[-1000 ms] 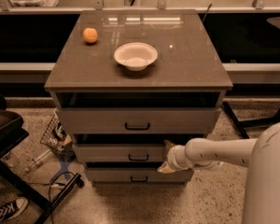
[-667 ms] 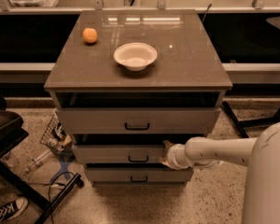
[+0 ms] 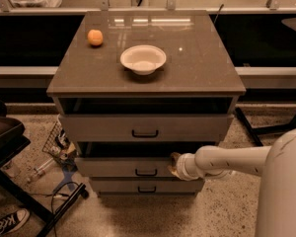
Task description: Open middle drawer
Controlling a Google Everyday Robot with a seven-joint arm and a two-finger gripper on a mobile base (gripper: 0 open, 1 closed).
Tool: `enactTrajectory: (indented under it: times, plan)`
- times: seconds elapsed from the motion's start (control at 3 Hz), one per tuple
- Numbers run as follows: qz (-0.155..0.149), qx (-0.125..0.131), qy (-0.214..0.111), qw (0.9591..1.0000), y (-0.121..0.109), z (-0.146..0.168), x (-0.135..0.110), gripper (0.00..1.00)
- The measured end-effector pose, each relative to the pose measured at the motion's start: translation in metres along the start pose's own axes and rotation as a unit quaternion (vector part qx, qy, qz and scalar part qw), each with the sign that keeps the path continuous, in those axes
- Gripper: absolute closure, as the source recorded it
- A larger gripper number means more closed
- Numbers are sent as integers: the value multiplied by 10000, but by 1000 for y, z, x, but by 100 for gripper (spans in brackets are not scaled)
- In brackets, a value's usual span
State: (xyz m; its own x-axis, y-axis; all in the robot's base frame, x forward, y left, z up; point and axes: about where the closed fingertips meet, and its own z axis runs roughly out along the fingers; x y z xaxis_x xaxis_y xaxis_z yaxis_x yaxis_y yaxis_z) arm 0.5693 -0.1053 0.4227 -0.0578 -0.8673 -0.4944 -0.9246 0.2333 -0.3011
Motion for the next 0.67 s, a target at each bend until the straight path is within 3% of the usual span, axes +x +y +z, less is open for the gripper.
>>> enactTrajectory:
  times: [0.67]
  plan:
    - [0,-1,0,10000,-1,-3,-2,100]
